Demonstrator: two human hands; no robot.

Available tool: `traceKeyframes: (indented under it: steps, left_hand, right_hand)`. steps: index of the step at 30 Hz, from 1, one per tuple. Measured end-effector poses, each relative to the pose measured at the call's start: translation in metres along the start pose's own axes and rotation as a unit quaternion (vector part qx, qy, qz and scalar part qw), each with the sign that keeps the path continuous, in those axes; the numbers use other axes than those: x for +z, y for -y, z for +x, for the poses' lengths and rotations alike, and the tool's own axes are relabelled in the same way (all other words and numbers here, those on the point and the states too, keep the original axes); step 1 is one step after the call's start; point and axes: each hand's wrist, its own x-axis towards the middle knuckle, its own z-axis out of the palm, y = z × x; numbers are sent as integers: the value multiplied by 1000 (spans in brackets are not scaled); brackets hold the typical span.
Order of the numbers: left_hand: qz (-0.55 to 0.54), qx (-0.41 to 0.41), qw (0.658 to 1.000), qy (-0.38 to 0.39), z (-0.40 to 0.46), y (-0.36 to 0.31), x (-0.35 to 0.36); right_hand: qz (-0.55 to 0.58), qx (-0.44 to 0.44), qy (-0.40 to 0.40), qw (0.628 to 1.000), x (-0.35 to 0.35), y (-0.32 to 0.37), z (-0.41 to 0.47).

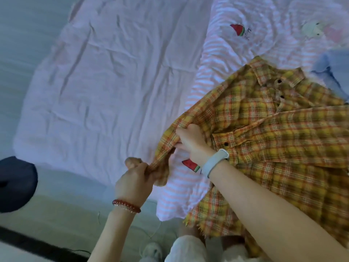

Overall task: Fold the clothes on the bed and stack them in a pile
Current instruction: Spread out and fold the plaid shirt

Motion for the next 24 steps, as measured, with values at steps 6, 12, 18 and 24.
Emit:
traceKeyframes:
  steps: [6, 12, 18, 24]
  left_hand:
    - [-160, 194, 966, -63, -26, -2, -3]
    - [-242, 207, 913, 255, -16, -52, 36]
    - [-168, 248, 953, 51, 66, -100, 40]
    - [138, 481, 859, 106, 113, -180, 40]
  right_hand:
    - [162, -6, -4, 987, -39, 0, -12]
    - [99, 29, -75, 992, -113, -41, -30]
    - [-152, 77, -84, 982, -115, -100, -43]
    - [-179, 181, -27, 967, -141, -107, -61]
